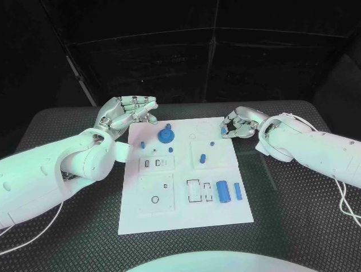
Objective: Assemble the parts on the task board
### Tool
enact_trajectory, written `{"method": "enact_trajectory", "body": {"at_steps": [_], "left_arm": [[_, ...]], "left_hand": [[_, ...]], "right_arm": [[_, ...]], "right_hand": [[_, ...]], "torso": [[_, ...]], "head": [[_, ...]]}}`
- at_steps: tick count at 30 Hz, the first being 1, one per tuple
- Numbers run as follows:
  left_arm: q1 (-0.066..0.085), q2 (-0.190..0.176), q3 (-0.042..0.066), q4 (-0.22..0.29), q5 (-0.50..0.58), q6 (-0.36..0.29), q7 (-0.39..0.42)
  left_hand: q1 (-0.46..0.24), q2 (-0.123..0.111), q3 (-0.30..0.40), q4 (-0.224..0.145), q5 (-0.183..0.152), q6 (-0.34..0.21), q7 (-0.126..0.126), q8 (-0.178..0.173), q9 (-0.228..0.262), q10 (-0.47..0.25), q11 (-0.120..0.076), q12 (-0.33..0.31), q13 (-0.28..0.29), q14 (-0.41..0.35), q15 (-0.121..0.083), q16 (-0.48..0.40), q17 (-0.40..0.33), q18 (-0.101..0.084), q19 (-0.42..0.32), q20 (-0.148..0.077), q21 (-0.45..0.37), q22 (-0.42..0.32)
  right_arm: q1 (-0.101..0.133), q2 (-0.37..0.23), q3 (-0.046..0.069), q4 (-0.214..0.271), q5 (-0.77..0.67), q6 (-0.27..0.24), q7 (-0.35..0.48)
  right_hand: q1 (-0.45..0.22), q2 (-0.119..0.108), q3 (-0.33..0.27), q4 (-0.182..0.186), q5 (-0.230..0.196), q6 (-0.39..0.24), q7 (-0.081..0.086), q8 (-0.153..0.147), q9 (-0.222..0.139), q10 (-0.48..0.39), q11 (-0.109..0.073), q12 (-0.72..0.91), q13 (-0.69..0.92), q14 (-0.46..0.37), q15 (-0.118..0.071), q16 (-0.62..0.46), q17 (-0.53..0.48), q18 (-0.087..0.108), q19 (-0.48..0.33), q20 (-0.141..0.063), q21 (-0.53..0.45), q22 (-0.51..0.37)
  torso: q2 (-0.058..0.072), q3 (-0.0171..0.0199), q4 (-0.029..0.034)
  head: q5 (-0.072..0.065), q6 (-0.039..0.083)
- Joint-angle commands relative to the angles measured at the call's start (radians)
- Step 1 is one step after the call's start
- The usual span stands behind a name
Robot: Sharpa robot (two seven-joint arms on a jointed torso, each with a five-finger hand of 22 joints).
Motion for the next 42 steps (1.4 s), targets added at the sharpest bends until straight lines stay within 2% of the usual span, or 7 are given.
{"method": "enact_trajectory", "body": {"at_steps": [1,12,23,31,33,36,42], "left_arm": [[0.001,0.002,0.001,0.0,0.001,0.011,-0.001],[0.001,0.002,0.001,0.0,0.001,0.011,-0.001],[0.001,0.002,0.001,-0.001,0.001,0.01,-0.002],[0.001,0.001,0.001,-0.002,0.001,0.008,-0.007],[0.001,0.0,0.001,-0.001,0.001,0.007,-0.007],[0.001,-0.001,0.001,-0.001,0.001,0.007,-0.008],[0.001,-0.005,0.001,-0.002,0.001,0.008,-0.01]], "left_hand": [[-0.001,0.008,-0.006,0.0,0.001,0.006,0.001,-0.006,-0.001,0.008,0.002,-0.005,-0.001,-0.009,0.001,0.006,0.001,0.003,-0.007,0.002,0.003,0.001],[0.0,0.009,-0.007,-0.001,0.001,0.007,0.0,-0.008,-0.001,0.009,0.002,-0.006,0.0,-0.011,0.001,0.005,0.004,0.003,-0.009,0.002,0.004,0.002],[0.0,0.009,-0.007,-0.001,0.001,0.007,0.0,-0.008,-0.001,0.009,0.002,-0.006,0.0,-0.011,0.001,0.005,0.004,0.003,-0.009,0.002,0.004,0.002],[0.0,0.01,-0.007,-0.002,0.001,0.007,0.0,-0.008,-0.001,0.01,0.002,-0.007,0.0,-0.012,0.001,0.005,0.005,0.003,-0.01,0.002,0.005,0.002],[0.0,0.01,-0.007,-0.002,0.001,0.007,0.0,-0.008,-0.001,0.01,0.002,-0.007,0.0,-0.012,0.001,0.005,0.005,0.003,-0.01,0.002,0.005,0.002],[0.0,0.01,-0.007,-0.002,0.001,0.007,0.0,-0.008,-0.001,0.01,0.002,-0.007,0.0,-0.012,0.001,0.005,0.005,0.003,-0.01,0.002,0.005,0.002],[0.0,0.01,-0.007,-0.002,0.001,0.007,0.0,-0.008,-0.001,0.01,0.002,-0.007,0.0,-0.012,0.001,0.005,0.005,0.003,-0.01,0.002,0.005,0.002]], "right_arm": [[0.001,0.003,0.001,-0.003,-0.008,0.007,-0.011],[0.0,0.012,0.001,-0.012,-0.008,0.006,-0.02],[-0.001,0.017,0.001,-0.018,-0.012,0.0,-0.03],[-0.001,0.017,0.001,-0.014,-0.028,-0.031,-0.03],[-0.001,0.012,0.001,-0.003,-0.031,-0.05,-0.029],[-0.002,0.001,0.001,0.02,-0.033,-0.075,-0.032],[-0.001,-0.037,0.001,0.125,-0.095,-0.139,-0.138]], "right_hand": [[-0.003,0.016,0.006,-0.004,-0.009,0.011,0.001,0.004,0.0,0.011,-0.008,0.004,0.126,0.089,-0.004,0.001,0.193,0.004,0.005,-0.004,0.006,0.003],[-0.012,0.038,0.018,-0.003,-0.021,0.039,-0.007,0.012,-0.001,0.015,-0.015,0.008,0.13,0.09,-0.009,0.003,0.198,0.002,0.01,-0.008,0.01,0.011],[-0.014,0.05,0.029,-0.006,-0.031,0.065,-0.016,0.02,0.0,0.019,-0.022,0.012,0.134,0.091,-0.015,0.004,0.202,0.001,0.015,-0.014,0.014,0.019],[-0.011,0.061,0.041,-0.01,-0.037,0.075,-0.021,0.021,-0.001,0.019,-0.027,0.012,0.134,0.092,-0.019,0.005,0.205,0.0,0.017,-0.017,0.016,0.023],[-0.009,0.07,0.053,-0.013,-0.058,0.082,-0.023,0.022,-0.002,0.017,-0.03,0.009,0.131,0.092,-0.022,0.005,0.206,0.0,0.017,-0.02,0.016,0.022],[-0.01,0.076,0.062,-0.013,-0.063,0.086,-0.025,0.022,-0.002,0.016,-0.031,0.007,0.13,0.092,-0.023,0.006,0.207,0.0,0.019,-0.022,0.017,0.025],[-0.021,0.085,0.077,-0.01,-0.082,0.095,-0.029,0.024,-0.003,0.014,-0.035,0.002,0.125,0.092,-0.026,0.005,0.206,0.0,0.019,-0.025,0.016,0.023]], "torso": [[0.0,0.0,0.0004],[0.0,0.0003,0.001],[0.0,0.0004,0.0006],[0.0,0.0007,0.0005],[0.0,0.001,0.0004],[-0.001,0.0014,-0.0004],[-0.003,0.0003,-0.0035]], "head": [[0.0,0.0],[-0.001,-0.003],[-0.001,-0.006],[-0.002,-0.007],[0.002,-0.008],[0.002,-0.009],[0.004,-0.012]]}}
